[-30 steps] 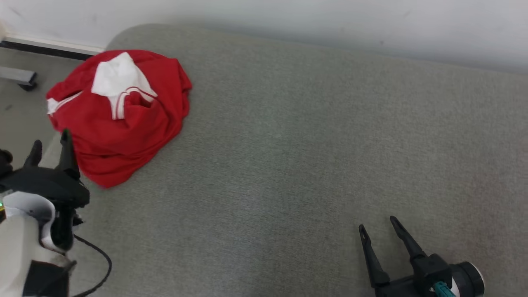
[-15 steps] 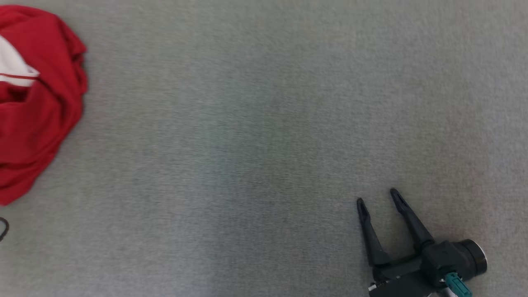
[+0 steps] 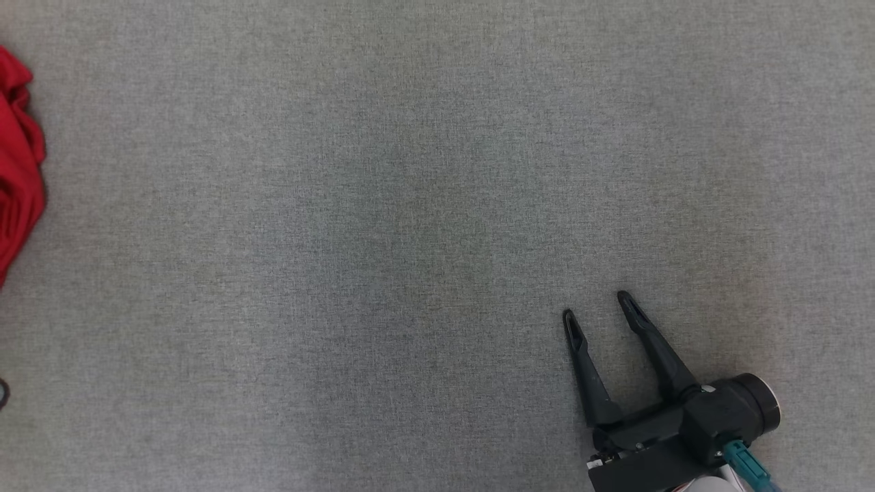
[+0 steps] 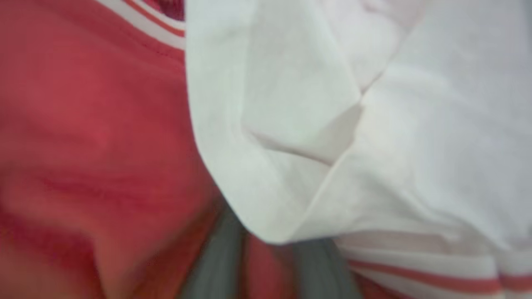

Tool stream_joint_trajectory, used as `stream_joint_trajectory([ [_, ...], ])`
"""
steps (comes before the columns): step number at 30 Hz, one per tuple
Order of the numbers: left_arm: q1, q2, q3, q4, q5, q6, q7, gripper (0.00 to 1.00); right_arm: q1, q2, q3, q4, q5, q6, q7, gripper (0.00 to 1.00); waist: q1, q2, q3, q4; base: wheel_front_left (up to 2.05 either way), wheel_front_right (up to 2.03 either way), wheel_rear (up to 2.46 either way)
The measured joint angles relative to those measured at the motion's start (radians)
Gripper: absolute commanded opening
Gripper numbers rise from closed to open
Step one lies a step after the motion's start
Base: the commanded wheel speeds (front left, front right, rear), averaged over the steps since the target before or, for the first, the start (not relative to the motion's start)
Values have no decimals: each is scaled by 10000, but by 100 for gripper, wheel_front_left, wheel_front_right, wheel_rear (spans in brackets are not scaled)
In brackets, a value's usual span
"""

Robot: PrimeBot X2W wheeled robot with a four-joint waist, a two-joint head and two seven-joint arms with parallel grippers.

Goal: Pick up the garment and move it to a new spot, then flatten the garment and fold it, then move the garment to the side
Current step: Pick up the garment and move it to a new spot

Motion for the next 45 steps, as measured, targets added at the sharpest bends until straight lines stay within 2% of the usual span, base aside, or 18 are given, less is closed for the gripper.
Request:
stream_joint_trajectory([
  [11, 275, 738, -65, -1216, 414, -48, -307, 0, -154, -132, 301, 1139, 777, -94, 13, 100, 2, 2, -1114, 116, 0, 0, 0],
  [18, 45, 943, -69, -2192, 387, -104, -207, 0, 9, -171, 658, 1705, 1356, -105, 86, 100, 2, 3, -2052, 143, 0, 0, 0],
  [22, -344, 855, -466, -2918, 439, -6, -4, 0, 79, -171, 876, 1812, 1768, -105, 88, 100, 2, 3, -2744, 98, 0, 0, 0],
  [25, -630, 587, -874, -3379, 531, 58, 192, 0, 178, -167, 999, 1910, 2019, -105, 88, 100, 1, 2, -3267, 5, 0, 0, 0],
  [30, -1035, 29, -1632, -3871, 476, -107, 527, 0, 345, -167, 1187, 1988, 2259, -105, 88, 100, 0, 2, -4034, -331, 0, 0, 0],
  [38, -1361, -1465, -2882, -5070, -48, -203, 922, 0, 645, -171, 1112, 1998, 2288, -105, 86, 100, 0, 1, -4680, -1522, 0, 0, 0],
  [41, -1383, -2075, -3409, -5162, -21, -194, 790, 0, 665, -173, 1116, 1979, 2278, -105, 88, 100, 0, 1, -4778, -2019, 0, 0, 0],
  [45, -1362, -2546, -4148, -5039, 351, -282, 470, 0, 619, -173, 1256, 1918, 2286, -105, 86, 100, 0, 1, -4784, -2659, 0, 0, 0],
])
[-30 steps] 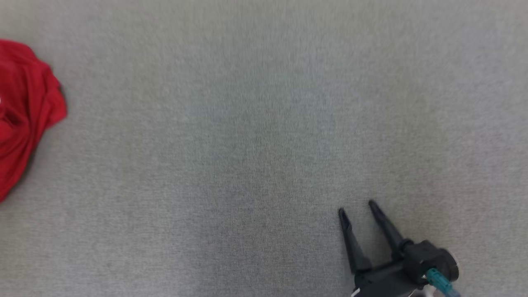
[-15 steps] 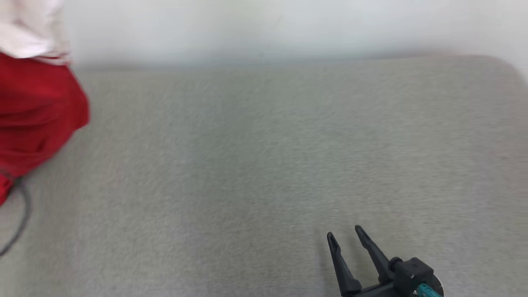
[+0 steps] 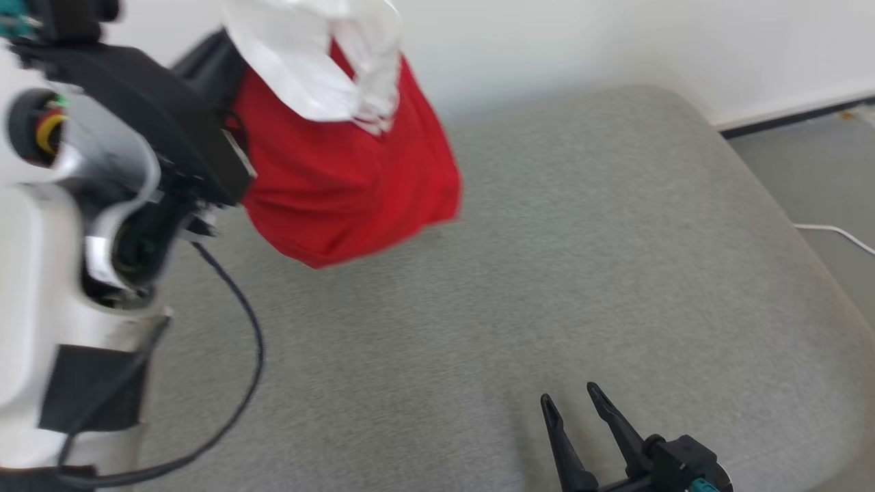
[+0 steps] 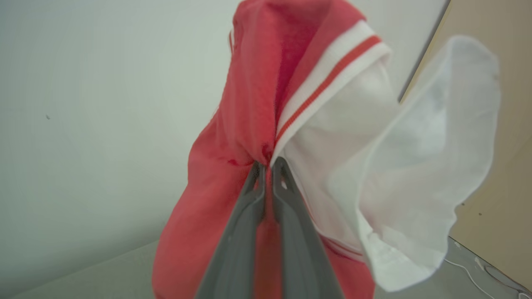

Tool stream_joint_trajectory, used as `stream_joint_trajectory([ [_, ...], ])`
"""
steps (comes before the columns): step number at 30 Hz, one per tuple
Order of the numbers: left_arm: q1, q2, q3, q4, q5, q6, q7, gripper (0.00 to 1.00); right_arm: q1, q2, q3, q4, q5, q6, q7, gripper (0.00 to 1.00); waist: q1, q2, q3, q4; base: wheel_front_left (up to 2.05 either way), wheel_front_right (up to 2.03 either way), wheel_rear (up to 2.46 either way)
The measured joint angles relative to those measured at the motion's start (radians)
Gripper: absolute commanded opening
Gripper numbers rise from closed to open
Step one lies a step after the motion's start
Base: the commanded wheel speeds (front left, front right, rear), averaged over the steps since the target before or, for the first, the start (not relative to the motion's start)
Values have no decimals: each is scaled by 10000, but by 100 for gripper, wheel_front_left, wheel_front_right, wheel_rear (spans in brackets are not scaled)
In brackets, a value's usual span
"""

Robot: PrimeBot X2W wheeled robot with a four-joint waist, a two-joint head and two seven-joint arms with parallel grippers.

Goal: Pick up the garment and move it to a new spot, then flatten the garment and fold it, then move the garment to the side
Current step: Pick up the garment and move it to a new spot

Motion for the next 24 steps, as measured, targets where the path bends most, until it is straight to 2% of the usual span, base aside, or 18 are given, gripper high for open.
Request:
stream_joint_trajectory([
  [5, 477, -495, -589, 497, 263, -150, -596, 0, -126, -4, 138, -54, 92, 0, 2, 100, 0, 0, 196, -681, 0, 0, 0],
  [12, 1889, -541, -924, 1676, 698, -355, -2165, 0, -216, -4, 174, -77, 153, 0, 2, 100, 1, 1, 717, -1237, 0, 0, 0],
  [19, 3245, -284, -1643, 3870, 1925, -301, -3551, 0, -207, 0, 113, 44, -69, 0, 2, 100, 1, 0, 778, -1346, 0, 0, 0],
  [22, 3428, -447, -1875, 4686, 2242, -178, -4161, 0, -149, -4, 117, 125, -136, 0, 2, 100, 1, 0, 641, -1230, 0, 0, 0],
  [23, 3497, -527, -1937, 4911, 2337, -153, -4416, 9, -122, -4, 144, 148, -159, 0, 2, 100, 1, 0, 582, -1182, 0, 0, 0],
  [24, 3551, -637, -2042, 5127, 2408, -148, -4633, 42, -111, -2, 155, 176, -180, 0, 2, 100, 1, 0, 520, -1131, 0, 0, 0],
])
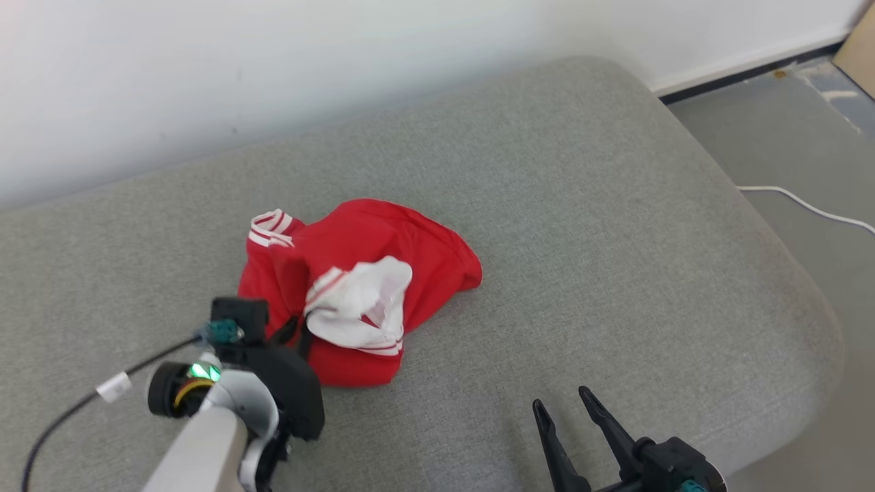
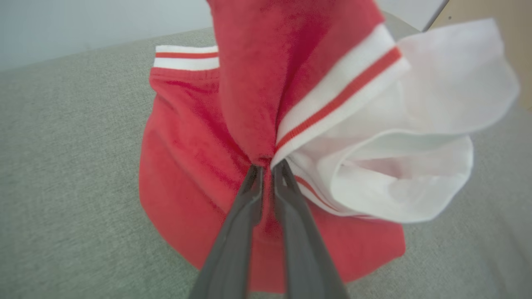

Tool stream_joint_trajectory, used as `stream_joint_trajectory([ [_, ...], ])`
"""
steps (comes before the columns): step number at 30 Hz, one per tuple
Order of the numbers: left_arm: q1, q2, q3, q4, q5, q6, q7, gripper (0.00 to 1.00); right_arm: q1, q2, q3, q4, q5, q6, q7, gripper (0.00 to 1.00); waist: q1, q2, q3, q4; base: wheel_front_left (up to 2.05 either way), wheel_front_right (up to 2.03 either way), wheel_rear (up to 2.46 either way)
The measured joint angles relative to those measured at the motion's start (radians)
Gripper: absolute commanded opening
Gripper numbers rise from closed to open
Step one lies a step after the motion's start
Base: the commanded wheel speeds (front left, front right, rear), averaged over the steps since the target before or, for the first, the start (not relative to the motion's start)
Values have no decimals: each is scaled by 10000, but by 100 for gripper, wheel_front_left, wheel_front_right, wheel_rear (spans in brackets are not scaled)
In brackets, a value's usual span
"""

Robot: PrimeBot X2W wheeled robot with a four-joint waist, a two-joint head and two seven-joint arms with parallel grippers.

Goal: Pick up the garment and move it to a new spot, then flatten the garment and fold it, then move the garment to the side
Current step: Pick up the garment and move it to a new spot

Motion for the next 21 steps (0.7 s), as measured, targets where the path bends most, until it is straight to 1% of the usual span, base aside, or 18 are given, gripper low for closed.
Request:
stream_joint_trajectory([
  [1, 46, -104, -71, 211, 35, -4, -196, 100, 5, 4, 17, 23, -15, 0, 0, 100, 0, 0, -64, 49, 0, 0, 0],
  [3, 155, -299, -127, 631, 96, 148, -564, 100, 32, 2, 21, 54, -31, 0, 0, 100, 0, 0, -202, 153, 0, 0, 0],
  [8, 548, -571, -25, 1133, 21, 182, -1697, 100, 196, 2, -98, 132, -115, 0, 0, 100, -1, -2, -538, 478, 0, 0, 0],
  [12, 941, -727, 451, 872, -259, 291, -3237, 100, 318, 2, -282, 125, -165, 0, -2, 100, 0, -2, -751, 844, 0, 0, 0],
  [14, 1300, -721, 648, 683, -251, 408, -3783, 100, 394, 2, -378, 125, -178, 0, 0, 100, -1, -2, -858, 1040, 0, 0, 0],
  [16, 1734, -698, 884, 357, -255, 407, -4046, 100, 428, 4, -550, 98, -199, 0, 0, 100, -1, -2, -961, 1239, 0, 0, 0],
  [18, 2183, -683, 1156, -268, -144, 403, -4123, 100, 486, 4, -809, -21, -286, 0, 0, 100, -1, -1, -1058, 1438, 0, 0, 0],
  [21, 3005, -819, 2004, -2069, 468, 437, -4153, 100, 618, 4, -1198, -163, -437, 0, 0, 100, -1, -2, -1188, 1750, 0, 0, 0],
])
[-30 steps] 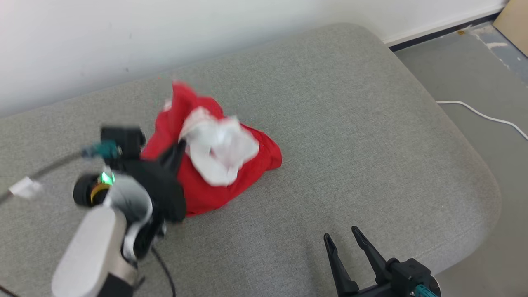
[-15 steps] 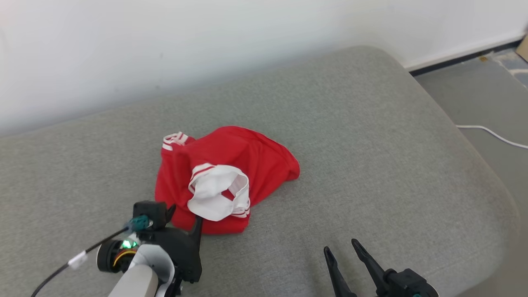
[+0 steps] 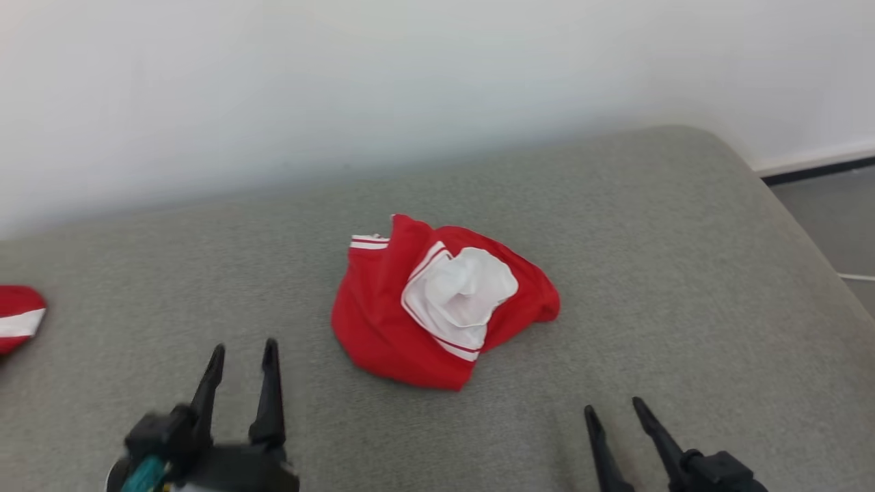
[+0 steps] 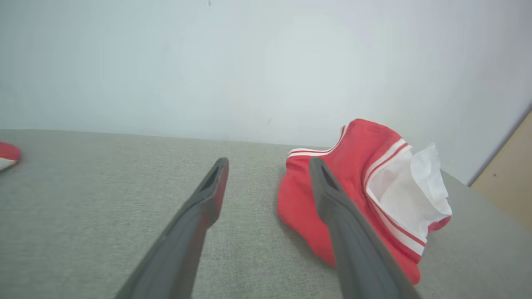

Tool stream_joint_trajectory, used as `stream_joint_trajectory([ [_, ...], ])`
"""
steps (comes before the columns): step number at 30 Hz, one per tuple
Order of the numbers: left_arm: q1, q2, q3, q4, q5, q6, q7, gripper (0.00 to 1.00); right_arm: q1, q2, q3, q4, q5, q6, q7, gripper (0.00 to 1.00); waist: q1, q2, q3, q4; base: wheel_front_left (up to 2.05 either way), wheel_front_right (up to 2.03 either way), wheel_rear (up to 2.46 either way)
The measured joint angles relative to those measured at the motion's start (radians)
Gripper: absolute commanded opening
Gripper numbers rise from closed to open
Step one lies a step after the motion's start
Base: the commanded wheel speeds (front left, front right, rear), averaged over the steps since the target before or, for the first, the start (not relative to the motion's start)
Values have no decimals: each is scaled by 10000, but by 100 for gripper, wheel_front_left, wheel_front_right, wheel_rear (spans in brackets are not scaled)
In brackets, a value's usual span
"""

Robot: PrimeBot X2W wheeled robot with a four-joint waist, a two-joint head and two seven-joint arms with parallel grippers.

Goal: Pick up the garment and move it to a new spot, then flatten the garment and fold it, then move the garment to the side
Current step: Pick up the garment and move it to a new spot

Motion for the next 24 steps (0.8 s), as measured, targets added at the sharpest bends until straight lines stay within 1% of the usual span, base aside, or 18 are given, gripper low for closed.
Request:
stream_joint_trajectory([
  [3, 1177, -234, 673, -1340, 644, -196, 0, 100, 62, -8, -353, -163, -221, 0, 0, 100, 0, 0, -113, 303, 0, 0, 0],
  [8, 2615, -583, 1588, -2638, 1457, -648, 0, 100, 280, -4, -917, -330, -589, 0, 0, 100, -1, 0, -291, 813, 0, 0, 0],
  [12, 3251, -654, 2052, -2742, 1634, -821, 0, 100, 376, -4, -1076, -341, -746, 0, 0, 100, 0, 0, -349, 1045, 0, 0, 0],
  [16, 3555, -692, 2230, -2692, 1762, -909, 0, 100, 399, -4, -1147, -313, -813, 0, 0, 100, 1, 1, -368, 1165, 0, 0, 0],
  [24, 4029, -709, 2266, -2734, 1764, -966, 0, 100, 570, -4, -1237, -63, -825, 0, 0, 100, 0, 2, -430, 1397, 0, 0, 0],
])
